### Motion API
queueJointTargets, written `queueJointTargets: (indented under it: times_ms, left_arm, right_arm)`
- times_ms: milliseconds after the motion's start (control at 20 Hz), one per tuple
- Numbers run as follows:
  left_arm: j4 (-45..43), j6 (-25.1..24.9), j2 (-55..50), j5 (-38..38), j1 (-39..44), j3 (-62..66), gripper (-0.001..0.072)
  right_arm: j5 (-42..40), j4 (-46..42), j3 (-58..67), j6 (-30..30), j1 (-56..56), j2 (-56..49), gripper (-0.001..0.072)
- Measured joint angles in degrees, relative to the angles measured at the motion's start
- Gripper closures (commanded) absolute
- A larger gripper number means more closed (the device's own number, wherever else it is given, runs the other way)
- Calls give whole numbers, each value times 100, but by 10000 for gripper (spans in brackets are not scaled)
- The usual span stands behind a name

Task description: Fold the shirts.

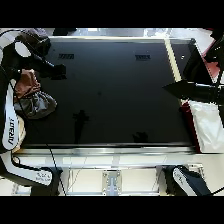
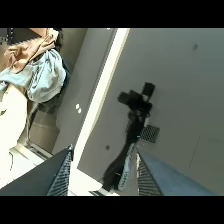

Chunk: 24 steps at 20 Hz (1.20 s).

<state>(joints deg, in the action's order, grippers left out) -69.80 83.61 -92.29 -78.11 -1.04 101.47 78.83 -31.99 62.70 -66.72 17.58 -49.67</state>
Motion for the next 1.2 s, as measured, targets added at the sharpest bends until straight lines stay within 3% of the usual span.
queueJointTargets:
  times_ms: [350,400,500,550,800,1200]
  left_arm:
    - [-2,2,-2,-2,9,0,697]
    - [-33,-2,-11,7,13,0,658]
    - [-293,-9,-59,133,17,0,229]
    - [-612,-20,-101,188,17,0,77]
    - [-2730,396,-507,184,-192,0,87]
    - [-3598,863,-1504,-190,-1029,0,87]
  right_arm:
    - [-308,-28,2,0,-9,0,277]
    - [-352,-28,0,0,-9,0,277]
    - [-518,-26,0,0,-9,0,277]
    - [-623,-28,0,-2,-9,0,277]
    - [-1091,-20,0,-9,-9,0,277]
    - [-1335,-20,0,-17,-9,0,277]
